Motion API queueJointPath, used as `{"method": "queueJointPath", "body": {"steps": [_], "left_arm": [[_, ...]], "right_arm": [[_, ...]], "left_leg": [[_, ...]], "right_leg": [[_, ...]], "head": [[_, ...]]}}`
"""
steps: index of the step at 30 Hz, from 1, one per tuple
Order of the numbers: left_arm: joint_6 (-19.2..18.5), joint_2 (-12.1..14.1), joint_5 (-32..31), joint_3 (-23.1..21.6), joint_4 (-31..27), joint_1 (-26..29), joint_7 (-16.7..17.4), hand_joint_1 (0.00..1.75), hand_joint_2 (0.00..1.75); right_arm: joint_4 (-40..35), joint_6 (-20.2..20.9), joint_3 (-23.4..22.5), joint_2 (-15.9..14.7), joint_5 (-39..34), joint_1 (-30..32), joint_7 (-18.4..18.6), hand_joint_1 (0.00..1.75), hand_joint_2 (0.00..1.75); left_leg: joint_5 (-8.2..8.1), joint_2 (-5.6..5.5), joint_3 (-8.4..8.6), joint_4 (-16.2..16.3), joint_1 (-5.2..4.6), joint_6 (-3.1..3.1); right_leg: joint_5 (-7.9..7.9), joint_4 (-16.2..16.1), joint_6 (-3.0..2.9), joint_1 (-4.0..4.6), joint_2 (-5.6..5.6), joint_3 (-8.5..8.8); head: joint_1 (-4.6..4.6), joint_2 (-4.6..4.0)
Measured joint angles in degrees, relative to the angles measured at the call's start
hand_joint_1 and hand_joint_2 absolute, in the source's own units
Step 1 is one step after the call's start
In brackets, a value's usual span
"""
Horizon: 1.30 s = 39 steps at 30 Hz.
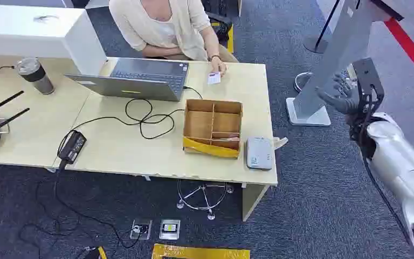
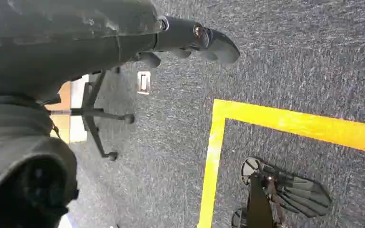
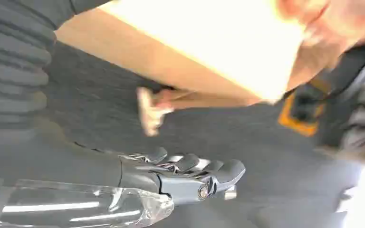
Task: Pass the card to the sensor for recognition and then transmit it.
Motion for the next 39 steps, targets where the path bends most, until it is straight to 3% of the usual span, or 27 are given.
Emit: {"method": "queueJointPath", "body": {"steps": [5, 8, 13, 19, 25, 39], "left_arm": [[0.00, 0.44, -0.07, -0.50, 0.00, 0.16, 0.04, 0.00, 0.00], [0.11, 0.44, -0.09, -1.00, -0.02, 0.13, -0.04, 0.00, 0.00], [0.07, 0.48, -0.11, -1.40, -0.02, 0.05, -0.46, 0.00, 0.00], [0.07, 1.05, -0.20, -1.71, -0.02, 0.05, -0.17, 0.00, 0.00], [0.26, 1.83, -0.17, -2.31, -0.02, 0.06, 0.22, 0.00, 0.00], [0.15, 2.32, -0.15, -2.99, -0.02, 0.07, 1.29, 0.00, 0.00]], "right_arm": [[-2.14, -0.70, -1.35, 3.17, 12.12, -2.55, -2.43, 0.00, 1.75], [-3.26, -3.23, -2.08, 6.36, 22.45, -4.21, -3.08, 0.00, 1.75], [-4.22, -12.14, -1.95, 12.27, 39.36, -5.50, -3.87, 0.00, 1.75], [-4.33, -21.93, -1.27, 17.97, 54.08, -3.68, -0.74, 0.00, 1.75], [-4.26, -23.50, -1.29, 21.09, 57.36, -1.31, 0.28, 0.00, 1.75], [-3.89, -23.04, -1.86, 24.83, 58.69, 1.39, 0.96, 0.00, 1.75]], "left_leg": [[0.01, -0.09, -0.08, 0.00, -0.02, 0.00], [0.01, -0.02, -0.06, 0.00, -0.02, -0.01], [0.01, 0.02, -0.01, 0.00, 0.04, -0.02], [0.03, 0.01, -0.01, 0.00, 0.11, -0.06], [0.03, 0.01, -0.01, 0.01, 0.09, -0.06], [0.03, 0.02, -0.02, 0.01, 0.10, -0.07]], "right_leg": [[0.00, 0.01, -0.01, -0.02, -0.03, 0.03], [0.00, 0.02, -0.01, -0.03, 0.04, -0.01], [-0.02, 0.03, -0.04, 0.05, 0.05, -0.02], [-0.04, 0.02, -0.06, 0.13, 0.04, -0.01], [-0.03, 0.01, -0.07, 0.09, 0.06, -0.03], [-0.03, 0.01, -0.07, 0.11, 0.08, -0.06]], "head": [[0.02, 0.00], [0.04, 0.00], [0.02, 0.00], [0.04, 0.00], [0.04, 0.00], [0.02, 0.00]]}}
